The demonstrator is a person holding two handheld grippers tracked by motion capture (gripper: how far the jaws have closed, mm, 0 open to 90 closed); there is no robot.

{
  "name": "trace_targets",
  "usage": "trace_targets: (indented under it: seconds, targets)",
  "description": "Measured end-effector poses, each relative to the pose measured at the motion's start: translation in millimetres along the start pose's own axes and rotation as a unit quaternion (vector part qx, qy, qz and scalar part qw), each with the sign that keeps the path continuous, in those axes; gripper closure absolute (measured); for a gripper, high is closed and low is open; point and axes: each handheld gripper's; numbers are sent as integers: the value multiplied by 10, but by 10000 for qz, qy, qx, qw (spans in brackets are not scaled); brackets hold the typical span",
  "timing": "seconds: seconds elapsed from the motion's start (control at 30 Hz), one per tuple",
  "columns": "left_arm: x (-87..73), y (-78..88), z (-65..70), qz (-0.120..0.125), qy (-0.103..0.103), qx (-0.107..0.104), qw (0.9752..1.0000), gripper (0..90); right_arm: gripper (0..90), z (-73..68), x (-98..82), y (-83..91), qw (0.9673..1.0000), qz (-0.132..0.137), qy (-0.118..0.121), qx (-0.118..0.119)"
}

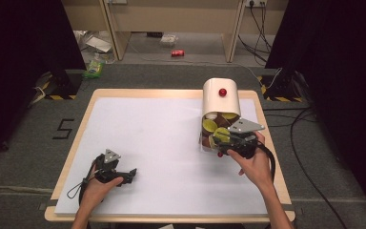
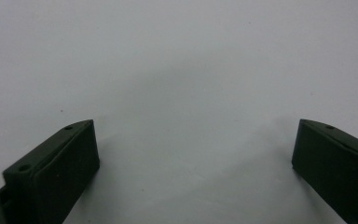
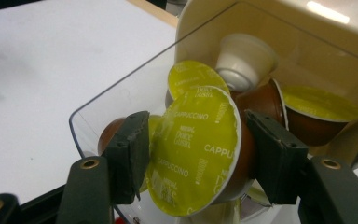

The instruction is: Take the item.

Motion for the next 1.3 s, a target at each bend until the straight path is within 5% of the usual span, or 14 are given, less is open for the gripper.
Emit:
trace_targets:
  seconds: [1.3]
  targets:
    - [0, 0, -1, 2, 3, -2, 10000, 1, 423, 203, -56, 407, 9986, 408, -342, -28]
Point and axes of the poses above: each handheld gripper's, and its own axes: y roughly backward along the jaws, x roughly out of its top, z roughly to its right, and after that the axes turned 1 degree about -z, right-handed
